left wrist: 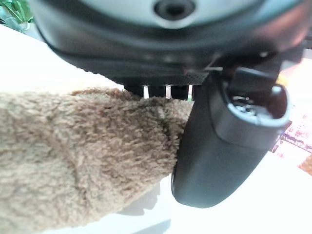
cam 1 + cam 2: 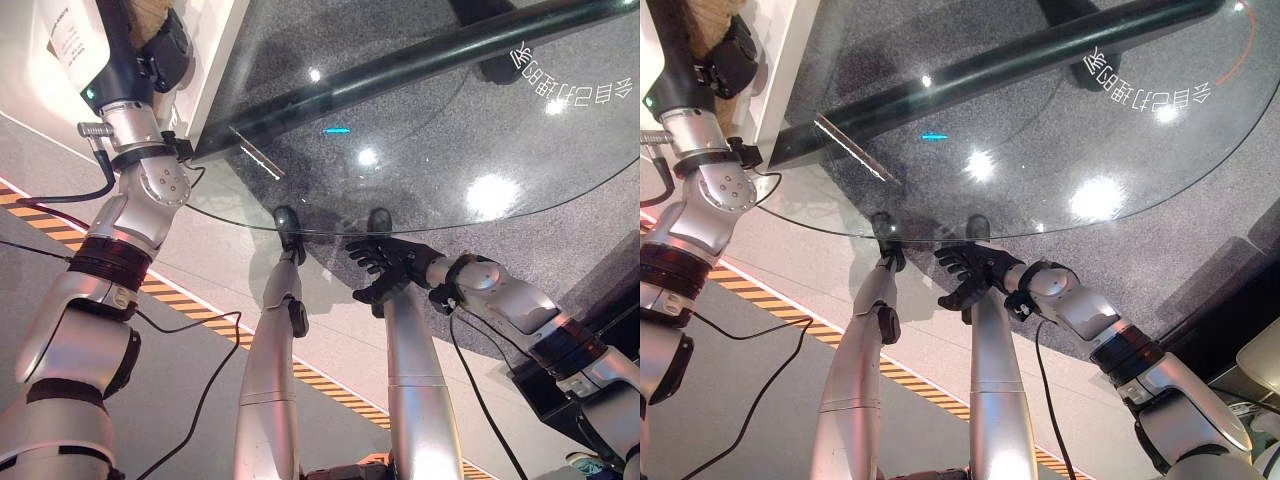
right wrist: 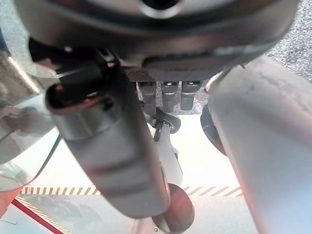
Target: Wipe the table with a cloth and put it in the basket.
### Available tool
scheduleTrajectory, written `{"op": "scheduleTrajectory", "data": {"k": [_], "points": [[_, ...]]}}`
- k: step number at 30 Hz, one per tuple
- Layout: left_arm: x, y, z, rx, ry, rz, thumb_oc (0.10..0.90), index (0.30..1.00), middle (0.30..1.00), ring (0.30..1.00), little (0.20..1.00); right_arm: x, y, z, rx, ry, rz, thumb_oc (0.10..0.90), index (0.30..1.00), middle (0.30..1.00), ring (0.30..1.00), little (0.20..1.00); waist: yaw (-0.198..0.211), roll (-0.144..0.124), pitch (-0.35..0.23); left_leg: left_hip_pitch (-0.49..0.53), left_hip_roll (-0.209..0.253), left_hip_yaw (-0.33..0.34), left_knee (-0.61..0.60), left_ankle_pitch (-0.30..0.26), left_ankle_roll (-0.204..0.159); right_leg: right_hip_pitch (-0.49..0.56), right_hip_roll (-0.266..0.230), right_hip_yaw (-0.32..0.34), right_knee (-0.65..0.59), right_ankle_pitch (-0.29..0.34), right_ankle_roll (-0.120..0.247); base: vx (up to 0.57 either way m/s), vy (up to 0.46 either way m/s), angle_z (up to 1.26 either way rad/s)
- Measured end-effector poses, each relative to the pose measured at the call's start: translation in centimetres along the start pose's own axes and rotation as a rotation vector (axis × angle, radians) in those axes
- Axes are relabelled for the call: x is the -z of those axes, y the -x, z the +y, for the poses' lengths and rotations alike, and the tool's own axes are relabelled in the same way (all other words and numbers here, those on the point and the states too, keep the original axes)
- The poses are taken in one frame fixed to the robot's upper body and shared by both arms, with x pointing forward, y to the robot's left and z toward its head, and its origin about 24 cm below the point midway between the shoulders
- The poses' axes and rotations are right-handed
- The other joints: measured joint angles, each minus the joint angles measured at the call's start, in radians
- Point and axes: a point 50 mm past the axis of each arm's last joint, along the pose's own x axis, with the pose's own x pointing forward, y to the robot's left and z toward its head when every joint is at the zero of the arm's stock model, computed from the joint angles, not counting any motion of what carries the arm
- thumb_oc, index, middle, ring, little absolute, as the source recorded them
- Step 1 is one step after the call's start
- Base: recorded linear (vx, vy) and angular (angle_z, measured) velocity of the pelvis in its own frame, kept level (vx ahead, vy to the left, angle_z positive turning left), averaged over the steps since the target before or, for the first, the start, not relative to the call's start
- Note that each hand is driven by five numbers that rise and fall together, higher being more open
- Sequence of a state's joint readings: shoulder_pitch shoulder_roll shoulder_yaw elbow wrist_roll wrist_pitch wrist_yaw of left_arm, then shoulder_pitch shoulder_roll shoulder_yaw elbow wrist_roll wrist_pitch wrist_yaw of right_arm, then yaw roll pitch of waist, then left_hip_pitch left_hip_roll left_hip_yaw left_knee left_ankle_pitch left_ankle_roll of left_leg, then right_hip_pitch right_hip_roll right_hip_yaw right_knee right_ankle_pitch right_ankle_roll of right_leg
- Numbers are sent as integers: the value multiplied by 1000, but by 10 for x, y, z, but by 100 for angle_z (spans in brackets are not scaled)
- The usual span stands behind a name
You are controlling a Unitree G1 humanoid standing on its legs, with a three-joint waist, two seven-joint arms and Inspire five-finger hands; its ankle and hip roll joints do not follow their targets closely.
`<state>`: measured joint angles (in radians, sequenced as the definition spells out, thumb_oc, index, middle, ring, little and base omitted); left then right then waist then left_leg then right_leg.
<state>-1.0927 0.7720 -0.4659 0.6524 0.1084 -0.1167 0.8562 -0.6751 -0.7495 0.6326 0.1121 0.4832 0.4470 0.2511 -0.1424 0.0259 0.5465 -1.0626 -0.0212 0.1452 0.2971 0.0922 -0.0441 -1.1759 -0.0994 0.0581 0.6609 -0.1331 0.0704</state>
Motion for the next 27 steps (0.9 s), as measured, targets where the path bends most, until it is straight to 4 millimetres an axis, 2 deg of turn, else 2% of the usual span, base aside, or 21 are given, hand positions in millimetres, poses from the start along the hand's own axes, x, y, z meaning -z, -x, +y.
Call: {"op": "scheduleTrajectory", "data": {"k": [4,15,21,27], "points": [[-6,-5,1,-12,22,-21,800,900,900,900,900,-1,0,0,1,0,-6,800,900,900,900,900,-2,0,0,0,0,1,4,0,0,0,0,2,1,6,1,0,0,0],[-5,-4,0,10,33,-12,800,900,900,900,900,-2,-1,1,-1,3,-18,800,900,900,900,900,-3,0,0,4,-1,1,5,9,6,6,0,2,1,15,3,0,0,0],[-1,-2,-2,55,71,26,800,900,900,900,900,1,-3,7,-10,3,-23,800,900,900,900,900,0,-1,0,47,-1,0,1,9,6,48,-1,2,-2,15,3,-28,-26,0],[3,8,-2,84,190,85,800,900,900,900,900,6,-4,13,-13,10,-16,800,900,900,900,900,4,-1,-1,109,-1,-3,-13,9,6,109,0,-2,-9,15,3,-18,-24,1]]}}
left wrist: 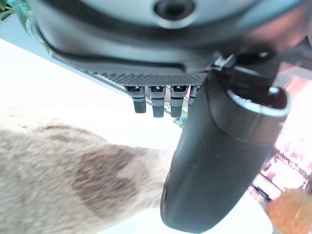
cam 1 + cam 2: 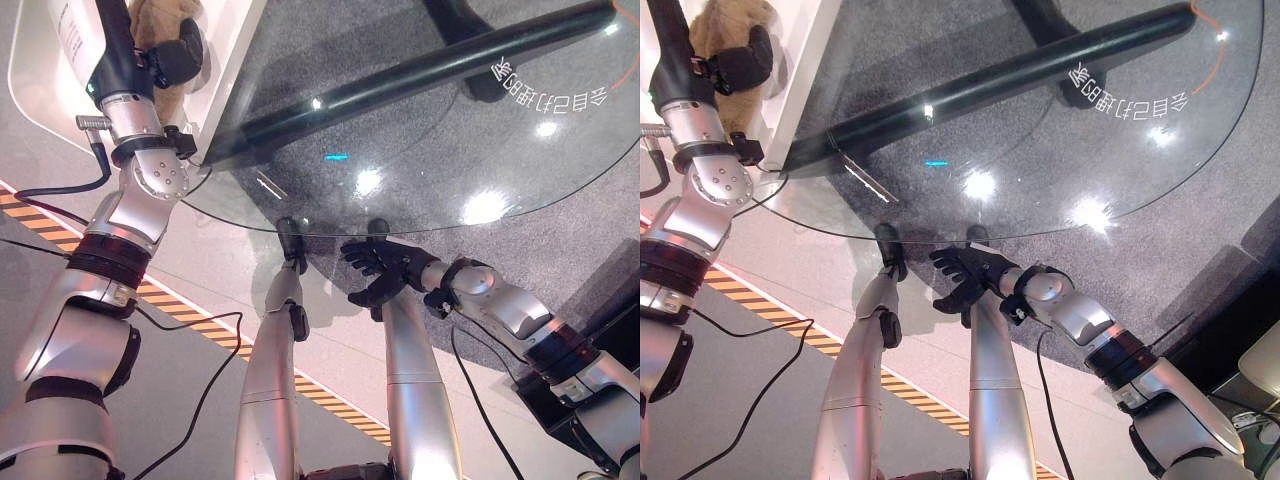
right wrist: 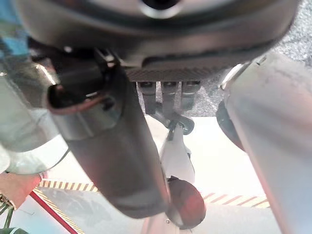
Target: Wipe the table with a cloth and put it in the basket.
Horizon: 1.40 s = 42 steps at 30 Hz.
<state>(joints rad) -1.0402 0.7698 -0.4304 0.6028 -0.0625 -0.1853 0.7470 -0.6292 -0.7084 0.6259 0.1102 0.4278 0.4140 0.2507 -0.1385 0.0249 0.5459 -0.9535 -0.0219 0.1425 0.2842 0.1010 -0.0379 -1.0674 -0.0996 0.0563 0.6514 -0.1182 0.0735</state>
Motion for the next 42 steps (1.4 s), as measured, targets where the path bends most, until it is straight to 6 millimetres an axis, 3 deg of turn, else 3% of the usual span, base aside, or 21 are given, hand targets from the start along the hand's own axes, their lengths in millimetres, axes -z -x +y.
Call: {"op": "scheduleTrajectory", "data": {"k": [8,19,24,30,34,42], "points": [[9,11,2,33,91,62,800,900,900,900,900,11,-1,9,-8,-2,26,800,900,900,900,900,8,0,0,65,1,-20,-8,1,0,78,-2,-23,-13,-2,-4,-22,-39,4],[29,42,3,118,168,150,800,900,900,900,900,27,-2,23,-27,-44,48,800,900,900,900,900,33,-1,0,191,3,-49,-50,5,-13,205,-1,-53,-40,-16,-17,-22,-61,5],[51,86,-4,138,235,287,800,900,900,900,900,47,1,31,-13,-106,61,800,900,900,900,900,41,-1,0,283,4,-51,-81,5,-14,298,-1,-60,-62,-20,-14,-43,-116,0],[57,143,-14,210,335,389,800,900,900,900,900,83,8,43,12,-159,127,800,900,900,900,900,86,-3,-1,403,8,-76,-126,7,-20,417,1,-89,-92,-38,-24,-49,-146,9],[69,192,-16,316,352,515,800,900,900,900,900,106,14,55,24,-217,154,800,900,900,900,900,92,-4,-1,521,13,-94,-164,7,-22,543,5,-109,-134,-44,-24,-25,-149,8],[86,252,-13,502,452,780,800,900,900,900,900,145,30,78,-5,-270,255,800,900,900,900,900,141,-2,-15,640,35,-127,-218,1,-23,670,23,-145,-169,-65,-48,22,-154,10]]}}
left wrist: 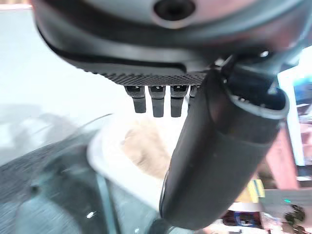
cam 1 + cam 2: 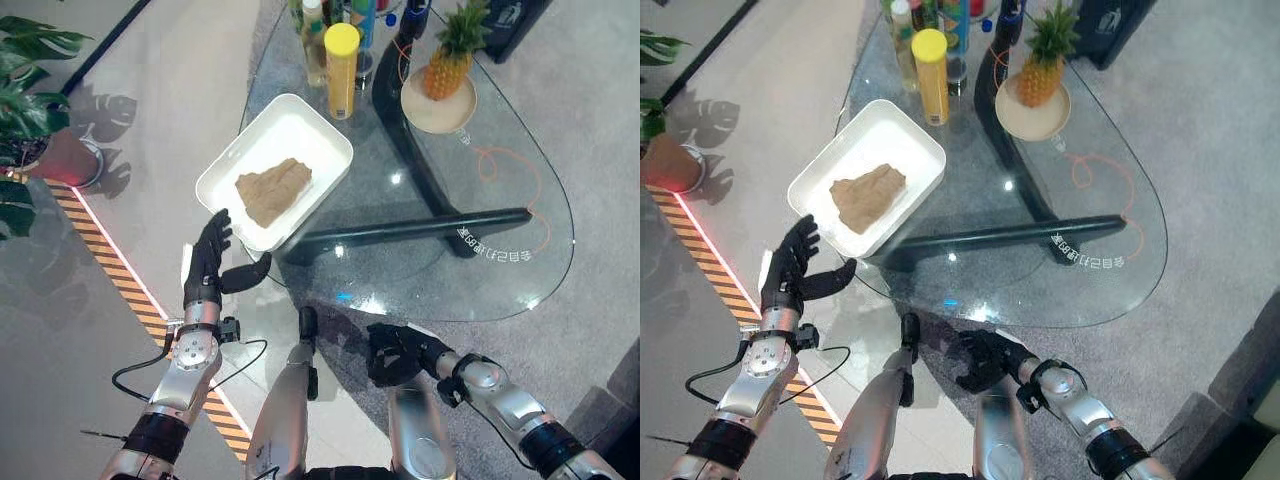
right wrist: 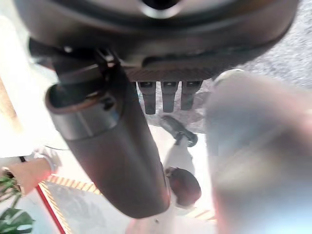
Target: Wipe the table with a cloth and put it in the basket.
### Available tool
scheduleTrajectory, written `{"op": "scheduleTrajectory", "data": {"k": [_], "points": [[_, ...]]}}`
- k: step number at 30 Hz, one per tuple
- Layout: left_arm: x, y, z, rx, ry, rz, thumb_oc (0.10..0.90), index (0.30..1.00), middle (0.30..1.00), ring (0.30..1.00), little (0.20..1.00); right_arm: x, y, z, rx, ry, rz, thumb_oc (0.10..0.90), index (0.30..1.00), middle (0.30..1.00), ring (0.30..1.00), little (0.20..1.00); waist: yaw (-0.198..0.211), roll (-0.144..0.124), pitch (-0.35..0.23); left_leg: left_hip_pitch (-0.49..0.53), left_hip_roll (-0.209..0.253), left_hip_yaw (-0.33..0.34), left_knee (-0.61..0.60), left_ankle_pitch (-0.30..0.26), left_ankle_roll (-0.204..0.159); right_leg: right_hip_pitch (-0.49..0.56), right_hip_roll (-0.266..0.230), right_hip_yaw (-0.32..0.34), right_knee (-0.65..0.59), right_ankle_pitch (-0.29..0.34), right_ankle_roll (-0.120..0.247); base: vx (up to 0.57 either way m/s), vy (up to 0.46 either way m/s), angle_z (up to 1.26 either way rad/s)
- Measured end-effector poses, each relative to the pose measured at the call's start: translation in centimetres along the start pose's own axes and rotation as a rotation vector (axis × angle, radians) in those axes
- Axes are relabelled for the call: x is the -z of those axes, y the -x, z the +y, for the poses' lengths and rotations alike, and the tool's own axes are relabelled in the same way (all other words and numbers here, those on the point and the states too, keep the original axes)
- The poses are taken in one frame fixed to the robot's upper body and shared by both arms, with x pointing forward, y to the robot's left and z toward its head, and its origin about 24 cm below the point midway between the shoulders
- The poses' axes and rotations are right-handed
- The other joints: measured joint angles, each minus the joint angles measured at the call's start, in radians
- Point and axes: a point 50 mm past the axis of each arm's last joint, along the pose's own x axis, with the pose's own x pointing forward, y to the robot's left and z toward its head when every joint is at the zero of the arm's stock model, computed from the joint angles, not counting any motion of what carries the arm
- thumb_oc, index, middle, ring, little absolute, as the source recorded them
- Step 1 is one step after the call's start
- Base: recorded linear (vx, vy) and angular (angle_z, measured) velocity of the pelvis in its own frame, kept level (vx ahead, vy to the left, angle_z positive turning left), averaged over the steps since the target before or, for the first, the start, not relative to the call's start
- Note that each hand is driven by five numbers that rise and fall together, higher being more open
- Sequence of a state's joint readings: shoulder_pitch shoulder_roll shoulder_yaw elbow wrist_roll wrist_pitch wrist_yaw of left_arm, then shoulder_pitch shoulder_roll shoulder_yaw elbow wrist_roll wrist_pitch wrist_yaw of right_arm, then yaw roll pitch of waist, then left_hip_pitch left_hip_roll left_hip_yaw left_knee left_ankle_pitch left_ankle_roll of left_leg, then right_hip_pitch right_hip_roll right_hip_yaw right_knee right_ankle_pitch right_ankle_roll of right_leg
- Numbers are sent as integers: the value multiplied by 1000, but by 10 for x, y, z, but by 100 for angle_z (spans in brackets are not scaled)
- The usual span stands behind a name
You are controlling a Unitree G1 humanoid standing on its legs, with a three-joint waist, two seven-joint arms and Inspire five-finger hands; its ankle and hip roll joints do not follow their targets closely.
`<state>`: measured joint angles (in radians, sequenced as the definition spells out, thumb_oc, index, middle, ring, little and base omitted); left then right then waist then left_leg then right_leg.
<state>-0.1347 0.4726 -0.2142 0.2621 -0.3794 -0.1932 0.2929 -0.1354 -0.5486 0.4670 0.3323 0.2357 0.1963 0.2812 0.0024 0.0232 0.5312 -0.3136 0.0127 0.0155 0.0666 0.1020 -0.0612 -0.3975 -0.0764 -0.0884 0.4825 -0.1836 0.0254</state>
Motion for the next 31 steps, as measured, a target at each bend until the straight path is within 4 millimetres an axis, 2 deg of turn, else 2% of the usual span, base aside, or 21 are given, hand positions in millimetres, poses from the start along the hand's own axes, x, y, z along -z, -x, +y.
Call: {"op": "scheduleTrajectory", "data": {"k": [1,3,6,10,16,17,25,31], "points": [[15,7,-2,33,34,84,800,900,900,900,900,9,-2,4,-3,-33,24,800,900,900,900,900,3,3,-9,27,3,-11,-10,-1,-2,30,1,-13,-5,-6,-2,44,-190,19],[48,26,-10,87,88,254,800,900,900,900,900,28,-1,13,-10,-89,84,800,900,900,900,900,14,15,-83,35,11,-23,-18,-8,-10,49,10,-28,-23,-12,-8,65,-161,18],[86,57,-21,161,126,434,800,900,900,900,900,51,0,21,-7,-158,161,800,900,900,900,900,15,24,-156,72,12,-53,-16,-4,-12,112,12,-57,-52,-23,-10,63,-114,23],[121,94,-26,201,120,598,800,900,900,900,900,77,1,31,0,-246,256,800,900,900,900,900,26,15,-241,121,16,-61,-18,-23,-10,175,16,-75,-69,-45,-16,65,-70,13],[174,151,-22,181,71,906,800,900,900,900,900,115,1,59,9,-435,408,800,900,900,900,900,23,1,-376,184,27,-61,-39,-59,-6,239,27,-77,-107,-61,-16,78,-38,-1],[178,158,-22,188,72,939,800,900,900,900,900,119,1,63,14,-459,423,800,900,900,900,900,24,-2,-395,191,29,-61,-46,-59,-6,250,30,-78,-116,-60,-17,43,-12,1],[189,170,-22,257,84,1013,800,900,900,900,900,148,11,78,69,-552,546,800,900,900,900,900,17,-8,-472,264,37,-52,-85,-62,-3,327,41,-66,-184,-46,-4,47,10,-5],[192,173,-24,290,102,1042,800,900,900,900,900,158,18,83,83,-584,583,800,900,900,900,900,15,0,-485,298,40,-51,-100,-72,7,379,43,-63,-243,-25,-6,7,5,-1]]}}
